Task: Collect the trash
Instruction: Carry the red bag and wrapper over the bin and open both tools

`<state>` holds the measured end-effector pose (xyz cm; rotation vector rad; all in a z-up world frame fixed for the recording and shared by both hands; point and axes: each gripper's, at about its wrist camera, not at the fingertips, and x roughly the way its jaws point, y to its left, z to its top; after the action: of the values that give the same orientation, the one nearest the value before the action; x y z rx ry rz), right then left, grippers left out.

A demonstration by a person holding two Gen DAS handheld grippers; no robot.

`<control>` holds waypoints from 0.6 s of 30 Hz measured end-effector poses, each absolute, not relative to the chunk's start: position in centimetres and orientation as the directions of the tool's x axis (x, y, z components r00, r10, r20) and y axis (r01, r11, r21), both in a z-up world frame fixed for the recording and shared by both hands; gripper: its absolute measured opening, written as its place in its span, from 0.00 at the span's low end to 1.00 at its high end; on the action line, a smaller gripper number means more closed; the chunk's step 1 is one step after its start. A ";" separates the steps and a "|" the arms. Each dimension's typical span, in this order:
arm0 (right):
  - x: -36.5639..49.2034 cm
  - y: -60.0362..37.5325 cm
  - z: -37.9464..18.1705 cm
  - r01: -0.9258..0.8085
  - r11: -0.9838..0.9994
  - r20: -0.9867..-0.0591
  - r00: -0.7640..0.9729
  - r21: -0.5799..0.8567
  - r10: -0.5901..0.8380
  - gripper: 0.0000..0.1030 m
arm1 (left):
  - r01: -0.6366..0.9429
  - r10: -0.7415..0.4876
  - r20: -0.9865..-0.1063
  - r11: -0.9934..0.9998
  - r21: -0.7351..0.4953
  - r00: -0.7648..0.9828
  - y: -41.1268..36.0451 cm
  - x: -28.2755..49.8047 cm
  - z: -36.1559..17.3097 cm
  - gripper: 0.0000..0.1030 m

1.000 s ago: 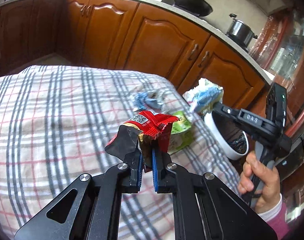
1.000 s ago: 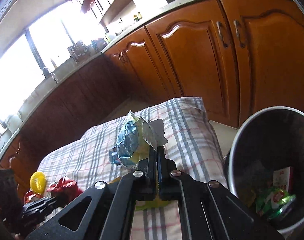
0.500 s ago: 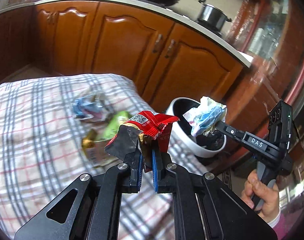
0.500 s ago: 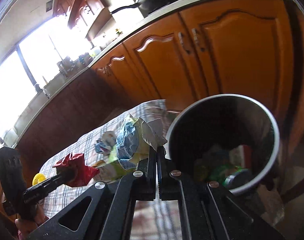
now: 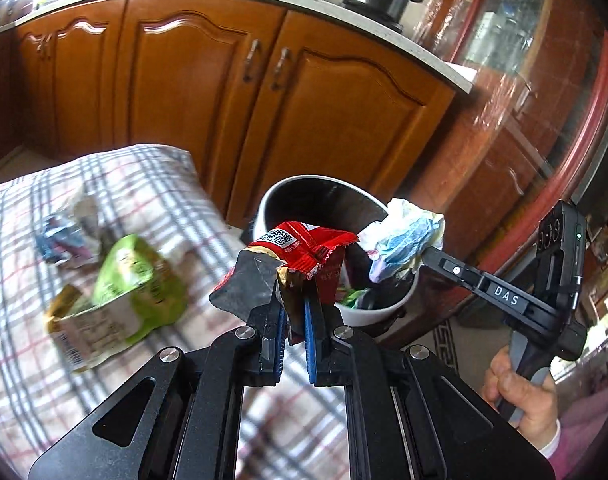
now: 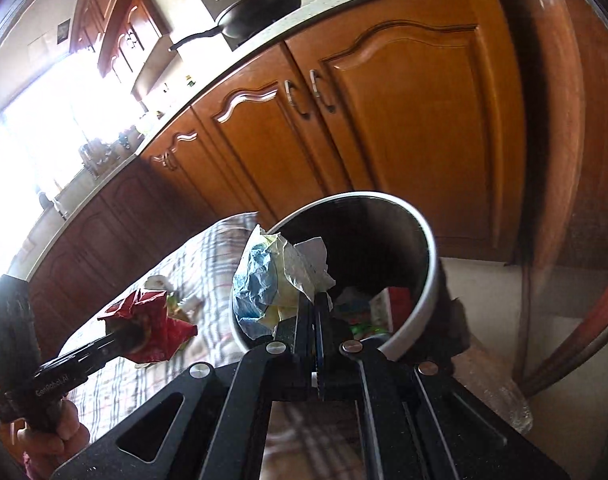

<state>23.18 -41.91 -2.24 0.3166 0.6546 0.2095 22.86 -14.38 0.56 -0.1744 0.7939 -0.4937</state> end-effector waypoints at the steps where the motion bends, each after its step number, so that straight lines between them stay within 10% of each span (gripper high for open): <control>1: 23.3 -42.2 -2.3 -0.085 0.932 -0.563 0.776 0.352 0.283 0.01 | 0.365 -0.486 -0.643 0.873 -0.324 0.592 -14.9 23.1 0.6 0.06; 18: 25.1 -43.5 -3.3 -0.051 0.937 -0.584 0.770 0.345 0.257 0.01 | 0.401 -0.482 -0.673 0.869 -0.289 0.561 -19.3 25.9 0.3 0.06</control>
<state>25.14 -43.52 -3.28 0.3205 0.6741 0.1698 25.87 -19.33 0.30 -0.1070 0.8247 -0.5212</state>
